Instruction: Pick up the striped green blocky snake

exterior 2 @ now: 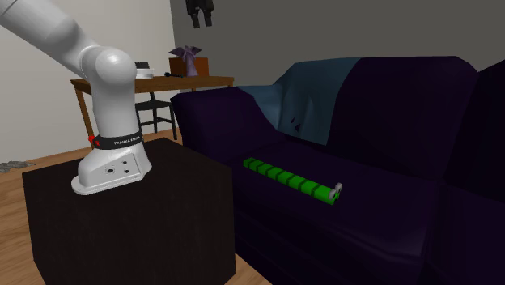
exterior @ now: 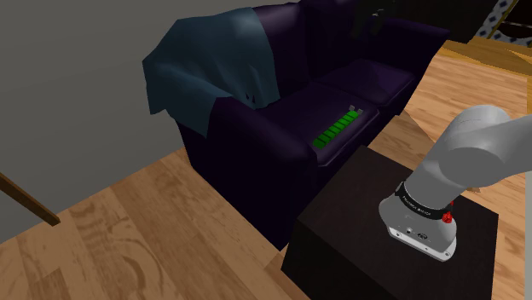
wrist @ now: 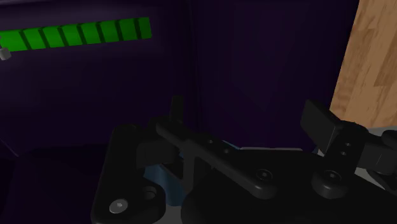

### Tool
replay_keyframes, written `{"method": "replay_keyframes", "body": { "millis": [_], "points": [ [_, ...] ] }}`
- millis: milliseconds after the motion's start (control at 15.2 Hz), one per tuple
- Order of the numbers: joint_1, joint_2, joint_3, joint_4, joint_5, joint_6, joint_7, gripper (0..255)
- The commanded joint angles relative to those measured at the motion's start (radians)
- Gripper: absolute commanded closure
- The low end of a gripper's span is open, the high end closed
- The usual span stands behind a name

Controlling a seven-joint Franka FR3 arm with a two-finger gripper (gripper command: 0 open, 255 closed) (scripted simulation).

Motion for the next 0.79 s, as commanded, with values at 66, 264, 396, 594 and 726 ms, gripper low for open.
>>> {"method": "replay_keyframes", "body": {
  "millis": [66,264,396,594,726],
  "points": [
    [-0.011,0.017,-0.003,-0.016,-0.002,0.031,0.018,0],
    [-0.044,0.073,-0.013,-0.058,-0.006,0.123,0.07,0],
    [-0.066,0.114,-0.02,-0.081,-0.009,0.184,0.105,0],
    [-0.097,0.183,-0.032,-0.109,-0.012,0.275,0.156,0],
    [-0.118,0.233,-0.041,-0.124,-0.013,0.334,0.19,0]
  ]
}}
